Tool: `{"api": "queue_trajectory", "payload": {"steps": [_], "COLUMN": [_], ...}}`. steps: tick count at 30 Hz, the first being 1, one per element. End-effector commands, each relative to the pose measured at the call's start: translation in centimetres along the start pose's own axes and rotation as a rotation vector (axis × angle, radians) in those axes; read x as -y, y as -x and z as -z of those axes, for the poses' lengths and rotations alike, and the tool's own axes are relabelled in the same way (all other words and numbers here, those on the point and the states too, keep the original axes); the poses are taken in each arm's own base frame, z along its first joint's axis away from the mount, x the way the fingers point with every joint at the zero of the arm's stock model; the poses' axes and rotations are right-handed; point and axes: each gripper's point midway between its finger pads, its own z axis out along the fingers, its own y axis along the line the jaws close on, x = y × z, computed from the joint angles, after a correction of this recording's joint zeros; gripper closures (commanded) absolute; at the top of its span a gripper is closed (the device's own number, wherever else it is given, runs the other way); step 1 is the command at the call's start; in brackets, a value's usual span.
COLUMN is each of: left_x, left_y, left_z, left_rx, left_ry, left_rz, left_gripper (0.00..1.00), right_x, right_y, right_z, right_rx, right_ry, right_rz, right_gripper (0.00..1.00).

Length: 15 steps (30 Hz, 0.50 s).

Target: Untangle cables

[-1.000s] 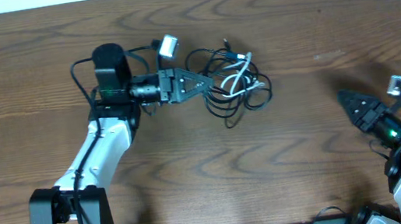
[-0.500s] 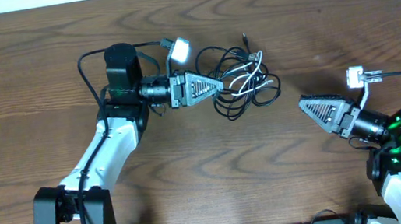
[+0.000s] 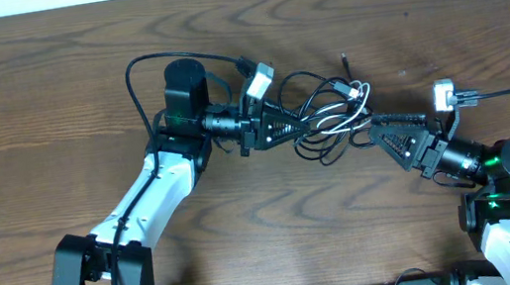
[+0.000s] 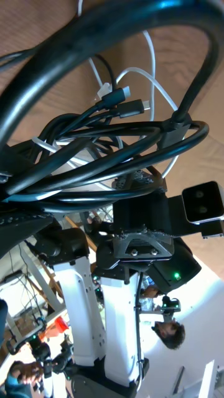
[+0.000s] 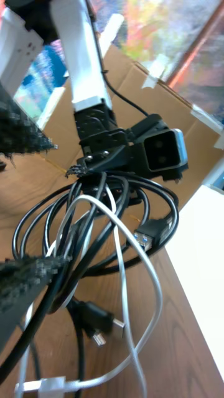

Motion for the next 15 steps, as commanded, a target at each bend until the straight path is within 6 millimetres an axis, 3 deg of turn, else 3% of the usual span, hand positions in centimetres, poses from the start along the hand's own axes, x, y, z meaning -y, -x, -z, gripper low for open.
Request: {"api": "queue_trajectory", "payload": {"steps": [1,15], "left_x": [0.5,1.7], "left_y": [0.1,-1.3], "left_z": [0.0,-2.3], "left_rx": [0.000,-0.051], "left_ry": [-0.003,-0.060], "left_rz": [-0.061,-0.010], "left_gripper": [0.92,0.92], "right_x": [0.2,1.4], "right_y": [0.5,0.7], "right_z": [-0.2,-2.1], "right_rx": [0.028,0.103], "right_ry": [-0.015,-0.072], "right_rz": [-0.039,-0.119], "right_gripper": [0.51,0.53]}}
